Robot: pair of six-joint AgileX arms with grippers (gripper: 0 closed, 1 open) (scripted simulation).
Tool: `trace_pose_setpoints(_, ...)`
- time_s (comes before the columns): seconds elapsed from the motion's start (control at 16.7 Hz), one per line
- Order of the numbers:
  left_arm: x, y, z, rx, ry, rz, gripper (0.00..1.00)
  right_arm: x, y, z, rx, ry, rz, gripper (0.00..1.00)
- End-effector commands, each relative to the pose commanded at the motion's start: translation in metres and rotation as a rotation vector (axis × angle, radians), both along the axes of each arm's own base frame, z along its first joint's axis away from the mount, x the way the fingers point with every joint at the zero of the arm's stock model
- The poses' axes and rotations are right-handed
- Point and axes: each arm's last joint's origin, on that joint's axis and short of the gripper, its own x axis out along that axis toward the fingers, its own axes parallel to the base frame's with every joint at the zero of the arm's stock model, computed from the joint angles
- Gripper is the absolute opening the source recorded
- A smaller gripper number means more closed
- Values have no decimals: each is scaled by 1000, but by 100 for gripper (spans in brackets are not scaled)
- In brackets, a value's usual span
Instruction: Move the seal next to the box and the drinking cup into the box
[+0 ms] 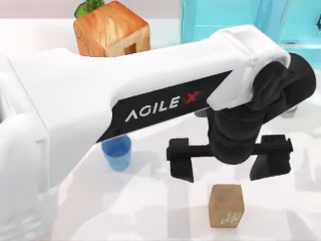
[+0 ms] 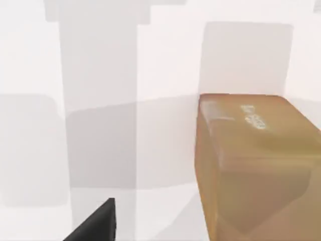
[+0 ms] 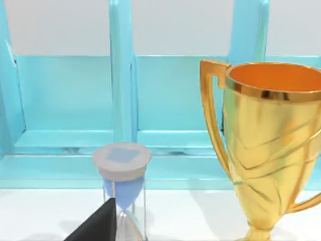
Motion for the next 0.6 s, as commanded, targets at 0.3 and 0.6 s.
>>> trace_pose_setpoints(0.3,-13,-14,-4,14,19,-29,100,0,0,0,0,0,0,100)
trace_pose_setpoints(0.6,-12,-14,-9,14,19,-28,100,0,0,0,0,0,0,100)
